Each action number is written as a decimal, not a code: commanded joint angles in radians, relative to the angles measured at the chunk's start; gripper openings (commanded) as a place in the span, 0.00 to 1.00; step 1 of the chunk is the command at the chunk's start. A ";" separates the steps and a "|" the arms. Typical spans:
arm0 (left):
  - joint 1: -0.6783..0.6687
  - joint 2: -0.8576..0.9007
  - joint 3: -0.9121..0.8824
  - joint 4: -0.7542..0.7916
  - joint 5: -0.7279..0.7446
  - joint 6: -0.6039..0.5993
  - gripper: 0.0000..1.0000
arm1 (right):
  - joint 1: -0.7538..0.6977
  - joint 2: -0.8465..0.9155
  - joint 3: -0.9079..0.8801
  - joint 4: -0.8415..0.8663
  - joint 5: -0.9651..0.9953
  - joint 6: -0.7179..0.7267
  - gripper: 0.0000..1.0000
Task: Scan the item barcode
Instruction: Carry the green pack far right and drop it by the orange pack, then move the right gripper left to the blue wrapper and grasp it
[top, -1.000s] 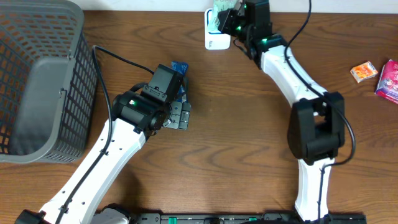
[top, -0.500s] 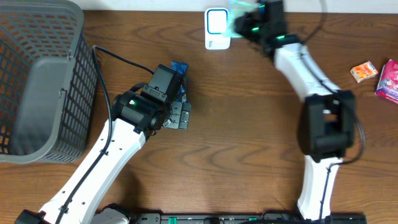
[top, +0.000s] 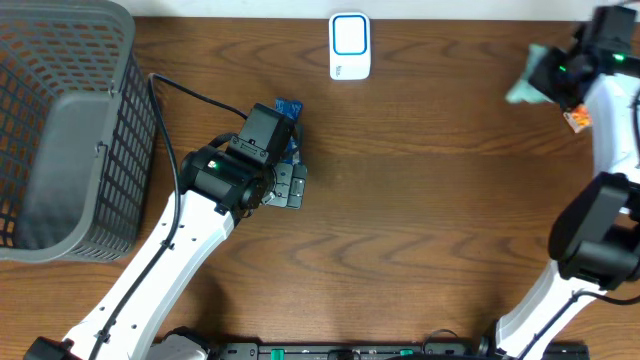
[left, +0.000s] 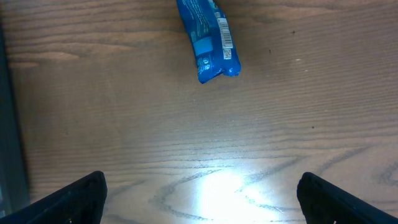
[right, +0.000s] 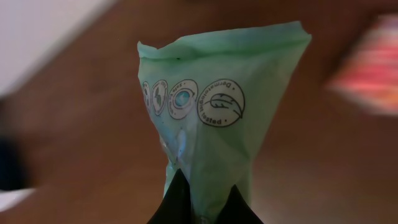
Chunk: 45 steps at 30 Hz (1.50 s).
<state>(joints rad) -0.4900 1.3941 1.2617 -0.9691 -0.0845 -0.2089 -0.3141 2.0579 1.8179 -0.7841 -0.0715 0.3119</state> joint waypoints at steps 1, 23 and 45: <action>0.002 0.003 -0.001 -0.002 -0.005 0.002 0.98 | -0.055 -0.010 -0.002 -0.021 0.249 -0.140 0.01; 0.002 0.003 -0.001 -0.002 -0.005 0.002 0.98 | -0.092 -0.006 -0.124 0.014 -0.271 -0.195 0.79; 0.002 0.003 -0.001 -0.002 -0.005 0.002 0.98 | 0.652 0.001 -0.357 0.478 -0.354 0.261 0.85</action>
<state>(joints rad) -0.4900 1.3941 1.2617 -0.9688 -0.0849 -0.2089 0.2726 2.0583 1.4651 -0.3248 -0.4950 0.4335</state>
